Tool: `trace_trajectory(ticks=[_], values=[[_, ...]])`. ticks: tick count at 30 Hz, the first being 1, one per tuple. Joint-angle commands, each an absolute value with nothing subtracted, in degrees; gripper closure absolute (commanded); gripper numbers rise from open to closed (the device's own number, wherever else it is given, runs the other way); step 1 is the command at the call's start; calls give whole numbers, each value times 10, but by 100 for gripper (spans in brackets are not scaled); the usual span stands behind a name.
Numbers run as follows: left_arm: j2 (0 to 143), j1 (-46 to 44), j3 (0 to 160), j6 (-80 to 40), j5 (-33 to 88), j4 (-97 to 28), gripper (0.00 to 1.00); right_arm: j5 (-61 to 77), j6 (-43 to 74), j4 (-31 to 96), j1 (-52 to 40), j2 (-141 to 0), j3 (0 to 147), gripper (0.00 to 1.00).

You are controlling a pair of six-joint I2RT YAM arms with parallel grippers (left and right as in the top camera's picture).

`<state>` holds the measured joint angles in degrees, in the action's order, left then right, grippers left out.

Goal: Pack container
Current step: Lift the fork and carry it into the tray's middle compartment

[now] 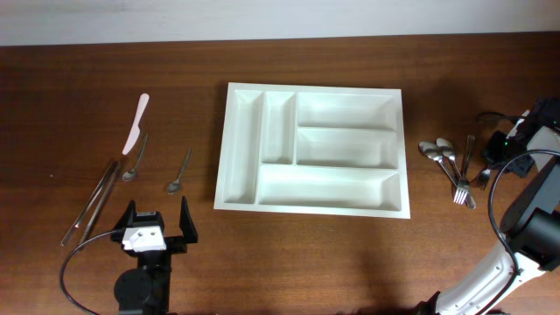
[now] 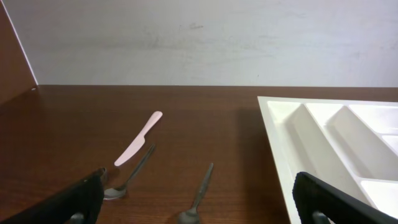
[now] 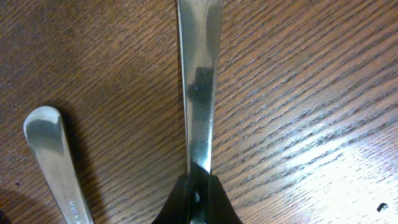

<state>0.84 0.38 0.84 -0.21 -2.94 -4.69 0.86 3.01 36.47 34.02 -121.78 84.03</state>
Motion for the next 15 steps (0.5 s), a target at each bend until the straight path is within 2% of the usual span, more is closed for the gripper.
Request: trace_trajectory(ticks=[1,15], values=[[3,1,6,-4,-23,-47,1,10,35,373,338,-1241,820,96],[3,1,6,-4,-23,-47,1,32,17,510,337,-1228,1027,96]])
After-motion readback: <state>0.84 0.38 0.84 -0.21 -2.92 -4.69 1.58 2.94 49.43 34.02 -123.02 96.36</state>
